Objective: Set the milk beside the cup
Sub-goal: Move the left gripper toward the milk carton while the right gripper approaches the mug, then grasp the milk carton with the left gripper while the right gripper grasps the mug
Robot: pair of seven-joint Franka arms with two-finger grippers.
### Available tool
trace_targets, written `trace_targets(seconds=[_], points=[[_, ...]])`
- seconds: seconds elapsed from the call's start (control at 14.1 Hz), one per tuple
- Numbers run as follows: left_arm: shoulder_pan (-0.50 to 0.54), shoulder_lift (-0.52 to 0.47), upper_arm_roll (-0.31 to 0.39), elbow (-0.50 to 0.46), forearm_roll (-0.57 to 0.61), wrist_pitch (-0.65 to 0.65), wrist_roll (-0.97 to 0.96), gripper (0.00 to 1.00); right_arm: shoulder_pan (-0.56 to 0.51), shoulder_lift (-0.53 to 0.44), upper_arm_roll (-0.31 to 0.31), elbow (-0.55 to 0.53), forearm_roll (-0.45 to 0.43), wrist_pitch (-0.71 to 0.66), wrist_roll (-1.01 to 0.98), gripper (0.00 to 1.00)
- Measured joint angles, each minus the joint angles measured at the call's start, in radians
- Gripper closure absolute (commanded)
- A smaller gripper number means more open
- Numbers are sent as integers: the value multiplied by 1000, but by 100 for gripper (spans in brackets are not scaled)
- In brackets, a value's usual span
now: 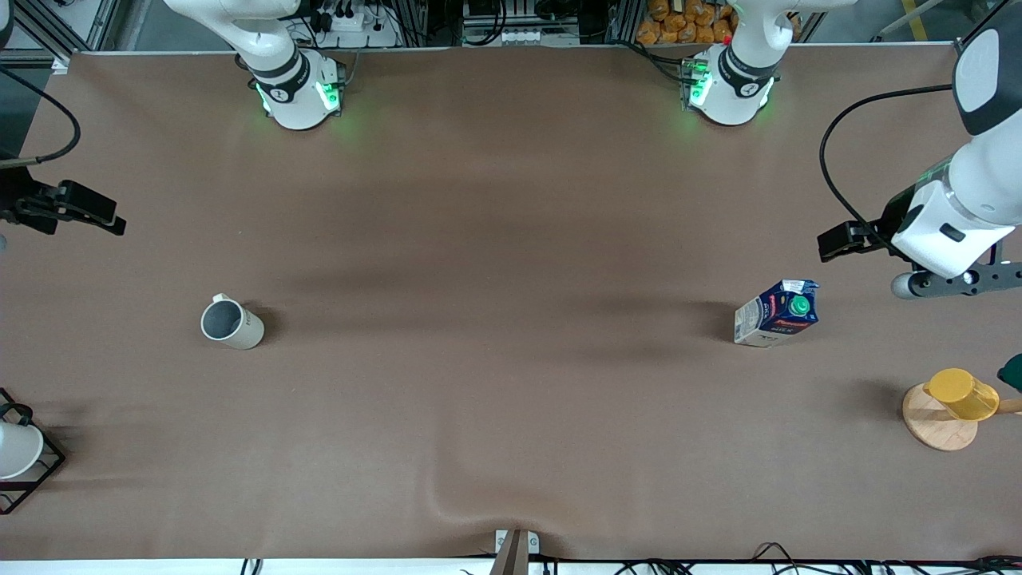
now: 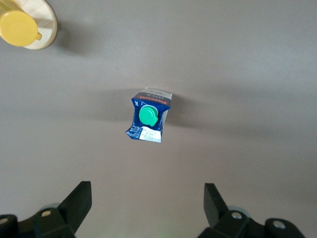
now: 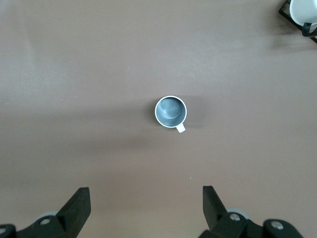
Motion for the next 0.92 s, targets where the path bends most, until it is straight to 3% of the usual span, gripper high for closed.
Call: trace_targets(seconds=[0.5, 0.92], points=[[1, 1, 0, -80, 0, 93, 0, 0, -1, 17, 0, 0, 0, 1, 0, 0], [3, 6, 1, -141, 0, 142, 0, 0, -4, 134, -1, -19, 0, 94, -12, 0]])
